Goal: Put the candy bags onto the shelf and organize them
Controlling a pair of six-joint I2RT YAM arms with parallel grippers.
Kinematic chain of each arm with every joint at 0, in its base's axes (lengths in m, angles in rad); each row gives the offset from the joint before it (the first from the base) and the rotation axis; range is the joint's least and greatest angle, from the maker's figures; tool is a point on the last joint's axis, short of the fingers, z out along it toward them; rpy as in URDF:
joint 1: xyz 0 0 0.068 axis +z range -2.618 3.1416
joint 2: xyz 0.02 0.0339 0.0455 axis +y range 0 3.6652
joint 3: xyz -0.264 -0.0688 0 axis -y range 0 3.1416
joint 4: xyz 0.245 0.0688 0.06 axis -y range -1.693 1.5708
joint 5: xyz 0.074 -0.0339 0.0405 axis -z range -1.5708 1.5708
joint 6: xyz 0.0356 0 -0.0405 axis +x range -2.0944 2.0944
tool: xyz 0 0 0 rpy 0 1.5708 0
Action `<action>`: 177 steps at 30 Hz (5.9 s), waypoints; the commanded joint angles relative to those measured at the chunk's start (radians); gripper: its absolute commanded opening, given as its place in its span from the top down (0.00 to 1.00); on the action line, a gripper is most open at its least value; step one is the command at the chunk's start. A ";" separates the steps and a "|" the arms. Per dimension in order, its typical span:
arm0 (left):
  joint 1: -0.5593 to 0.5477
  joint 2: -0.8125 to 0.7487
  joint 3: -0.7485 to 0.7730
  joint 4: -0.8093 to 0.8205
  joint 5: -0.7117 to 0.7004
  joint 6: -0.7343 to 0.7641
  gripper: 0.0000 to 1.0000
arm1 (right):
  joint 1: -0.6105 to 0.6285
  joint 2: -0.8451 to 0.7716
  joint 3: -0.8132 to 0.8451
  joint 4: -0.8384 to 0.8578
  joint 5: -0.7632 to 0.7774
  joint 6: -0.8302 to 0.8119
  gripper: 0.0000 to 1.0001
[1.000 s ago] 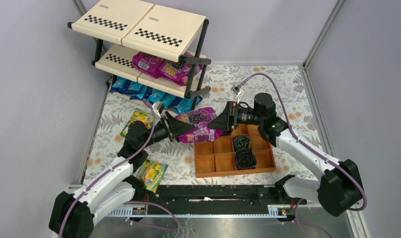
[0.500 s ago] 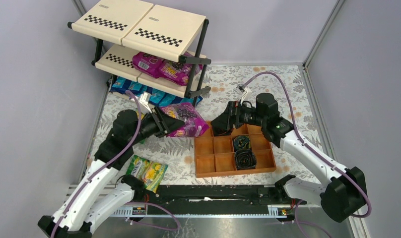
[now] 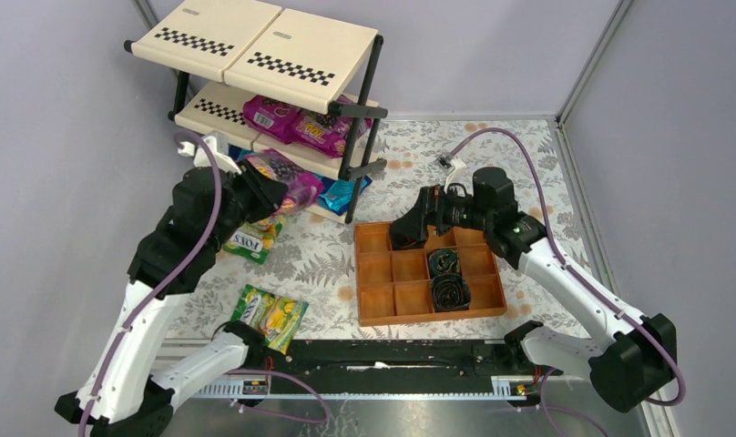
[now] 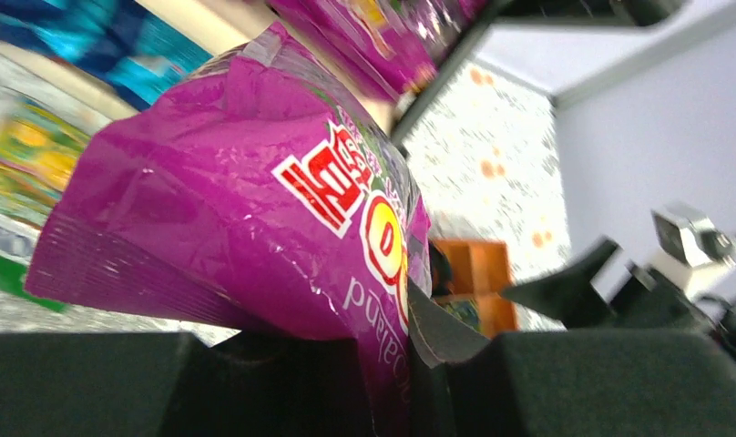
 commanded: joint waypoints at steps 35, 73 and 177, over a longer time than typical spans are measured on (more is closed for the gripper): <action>0.758 0.342 -0.342 1.421 0.183 -0.129 0.84 | -0.022 -0.042 0.166 -0.122 -0.010 -0.103 0.00; 0.833 0.849 -0.344 1.931 0.492 -0.317 0.47 | -0.080 -0.027 0.168 -0.032 -0.157 0.012 0.00; 0.842 0.182 -0.899 0.725 0.345 -0.299 0.01 | -0.079 -0.103 -0.097 0.175 -0.223 0.108 0.00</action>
